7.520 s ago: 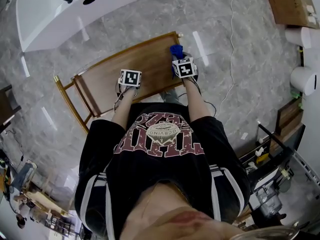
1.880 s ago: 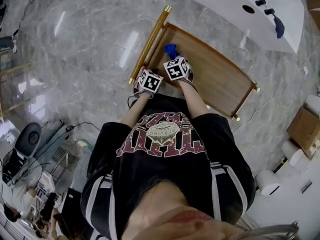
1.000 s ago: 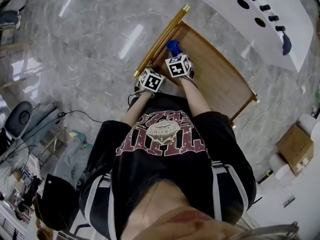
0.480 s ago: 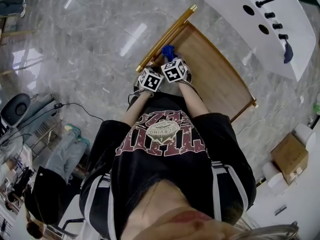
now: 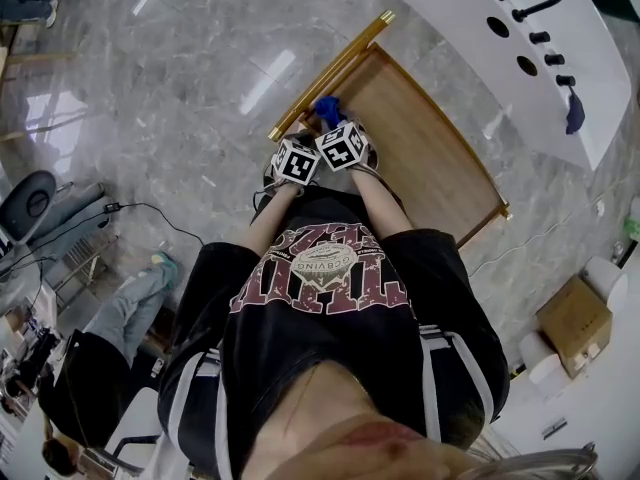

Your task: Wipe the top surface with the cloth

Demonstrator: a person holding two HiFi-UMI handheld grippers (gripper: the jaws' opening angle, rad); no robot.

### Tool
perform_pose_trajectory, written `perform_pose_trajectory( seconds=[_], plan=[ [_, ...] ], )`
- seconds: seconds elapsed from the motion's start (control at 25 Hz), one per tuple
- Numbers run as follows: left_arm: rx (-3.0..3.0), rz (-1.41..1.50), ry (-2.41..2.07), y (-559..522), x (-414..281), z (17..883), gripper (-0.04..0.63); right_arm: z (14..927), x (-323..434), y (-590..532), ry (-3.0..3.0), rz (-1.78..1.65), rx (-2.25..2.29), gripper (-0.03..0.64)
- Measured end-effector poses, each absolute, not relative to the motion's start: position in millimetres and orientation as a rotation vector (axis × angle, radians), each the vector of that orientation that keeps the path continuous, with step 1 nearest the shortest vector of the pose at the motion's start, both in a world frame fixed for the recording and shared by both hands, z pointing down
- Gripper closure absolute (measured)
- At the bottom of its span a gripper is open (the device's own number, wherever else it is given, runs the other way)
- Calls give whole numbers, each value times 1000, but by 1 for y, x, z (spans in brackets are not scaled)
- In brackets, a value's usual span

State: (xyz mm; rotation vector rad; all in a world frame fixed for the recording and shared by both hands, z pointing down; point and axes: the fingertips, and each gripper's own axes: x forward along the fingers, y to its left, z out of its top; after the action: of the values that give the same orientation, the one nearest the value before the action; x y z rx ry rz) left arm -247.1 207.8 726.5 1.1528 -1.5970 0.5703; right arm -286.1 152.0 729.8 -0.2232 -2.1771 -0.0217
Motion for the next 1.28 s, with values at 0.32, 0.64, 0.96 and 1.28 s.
perform_pose_trajectory(
  seconds=[0.32, 0.64, 0.96, 1.28],
  plan=[
    [1111, 527, -1628, 209, -250, 725, 546, 730, -282, 151, -2181, -1, -239, 552],
    [1111, 559, -1622, 206, -253, 731, 546, 732, -266, 148, -2189, 25, -236, 552],
    [1182, 590, -1557, 187, -234, 730, 546, 732, -241, 137, -2202, 106, -178, 552],
    [1188, 642, -1525, 183, -228, 732, 546, 732, -217, 126, -2212, 121, -116, 552]
  ],
)
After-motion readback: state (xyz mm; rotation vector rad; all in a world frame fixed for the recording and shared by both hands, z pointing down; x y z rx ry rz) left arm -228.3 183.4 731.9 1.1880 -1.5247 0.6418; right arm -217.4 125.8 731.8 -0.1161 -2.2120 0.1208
